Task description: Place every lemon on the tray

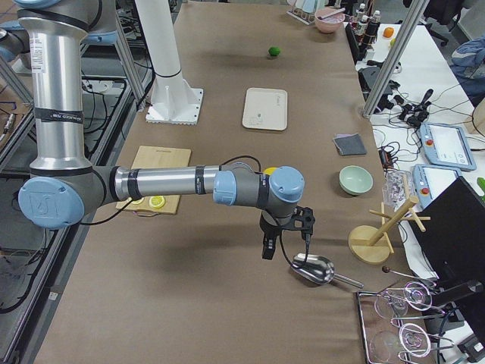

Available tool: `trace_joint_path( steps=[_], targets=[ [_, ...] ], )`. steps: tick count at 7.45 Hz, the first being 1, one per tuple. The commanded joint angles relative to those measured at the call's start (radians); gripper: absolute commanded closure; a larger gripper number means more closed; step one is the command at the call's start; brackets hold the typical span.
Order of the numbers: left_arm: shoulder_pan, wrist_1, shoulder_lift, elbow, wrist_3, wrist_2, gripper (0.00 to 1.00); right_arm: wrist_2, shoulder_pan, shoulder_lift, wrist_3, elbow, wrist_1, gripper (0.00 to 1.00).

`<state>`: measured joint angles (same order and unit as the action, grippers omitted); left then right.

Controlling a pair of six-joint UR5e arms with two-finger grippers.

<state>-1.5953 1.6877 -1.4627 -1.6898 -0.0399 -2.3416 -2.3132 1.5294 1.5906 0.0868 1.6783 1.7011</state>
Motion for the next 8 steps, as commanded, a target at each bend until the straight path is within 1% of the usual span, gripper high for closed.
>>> trace_joint_path(
  steps=[1, 4, 8],
  targets=[
    [0.0, 0.0, -0.001, -0.001, 0.0, 0.001, 0.01, -0.006, 0.0, 0.011, -0.004, 0.0, -0.021, 0.0],
    [0.0, 0.0, -0.001, -0.01, 0.0, 0.001, 0.01, -0.003, 0.0, 0.017, 0.004, 0.003, -0.031, 0.0],
    [0.002, 0.0, -0.002, -0.002, -0.002, 0.001, 0.01, -0.035, -0.02, -0.04, 0.033, 0.0, -0.02, 0.01]
  ],
)
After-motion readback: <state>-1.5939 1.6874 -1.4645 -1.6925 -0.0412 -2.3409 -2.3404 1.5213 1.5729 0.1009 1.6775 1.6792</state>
